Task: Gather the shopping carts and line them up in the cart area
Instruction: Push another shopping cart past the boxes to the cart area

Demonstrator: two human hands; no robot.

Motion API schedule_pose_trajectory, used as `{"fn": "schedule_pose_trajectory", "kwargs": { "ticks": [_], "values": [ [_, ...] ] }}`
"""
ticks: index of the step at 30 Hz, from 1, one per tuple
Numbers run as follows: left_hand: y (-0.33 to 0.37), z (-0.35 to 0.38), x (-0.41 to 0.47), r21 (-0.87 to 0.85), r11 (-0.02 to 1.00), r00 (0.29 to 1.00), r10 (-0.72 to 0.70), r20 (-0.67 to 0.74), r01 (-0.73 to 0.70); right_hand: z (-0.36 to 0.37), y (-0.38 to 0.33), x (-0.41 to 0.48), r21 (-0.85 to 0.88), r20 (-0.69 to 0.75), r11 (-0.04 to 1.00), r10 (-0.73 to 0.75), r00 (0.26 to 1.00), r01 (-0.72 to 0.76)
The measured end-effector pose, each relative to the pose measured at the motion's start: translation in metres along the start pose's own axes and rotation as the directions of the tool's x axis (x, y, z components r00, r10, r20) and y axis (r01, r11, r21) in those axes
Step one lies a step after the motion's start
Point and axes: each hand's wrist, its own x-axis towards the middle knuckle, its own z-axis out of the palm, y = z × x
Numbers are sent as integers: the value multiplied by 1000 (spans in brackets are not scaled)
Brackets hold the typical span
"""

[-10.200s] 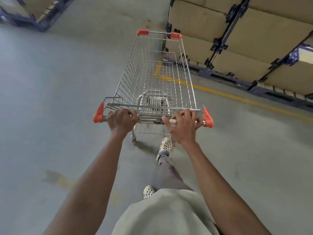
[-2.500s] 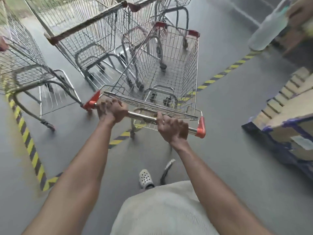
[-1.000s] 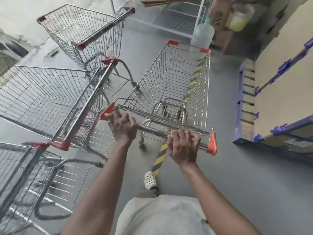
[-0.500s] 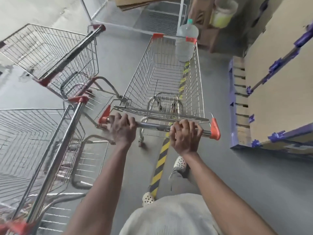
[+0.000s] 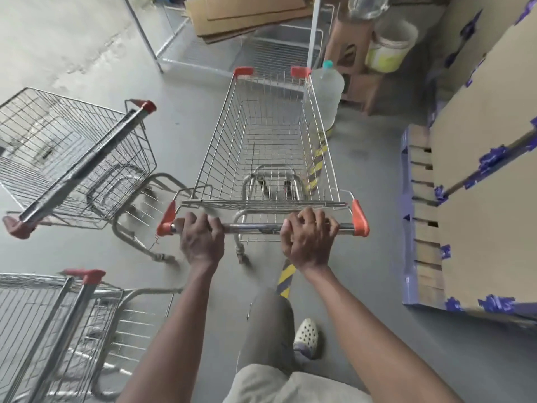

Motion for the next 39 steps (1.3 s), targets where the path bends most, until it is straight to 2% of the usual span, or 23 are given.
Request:
{"fn": "schedule_pose_trajectory", "kwargs": {
  "ticks": [8,11,14,19,22,28,31,36,39],
  "values": [
    [39,49,111,-37,998,994,-45,-98,41,73,5,119,35,-38,999,-30,999,31],
    [52,64,148,-64,998,994,-26,-104,19,98,2,160,69,-38,997,37,999,-34],
    [60,77,184,-40,999,996,-12,-86,8,120,-4,200,89,-3,987,133,991,-132],
    [72,86,243,-14,1000,999,23,-37,-23,153,-16,257,137,3,971,196,981,-194],
    [81,84,270,20,997,997,70,-21,-70,175,-21,284,165,-1,968,195,981,-192],
    [83,91,313,115,976,983,181,38,-184,211,-22,337,210,100,960,166,981,-184],
    [89,98,330,121,989,995,84,48,-89,226,-26,364,252,161,951,144,976,-181],
    [125,114,354,99,974,976,-211,55,205,249,-26,416,263,366,959,3,931,-107],
    [149,124,362,134,955,955,-278,103,264,262,-20,446,282,422,959,-119,899,-5]
  ]
}}
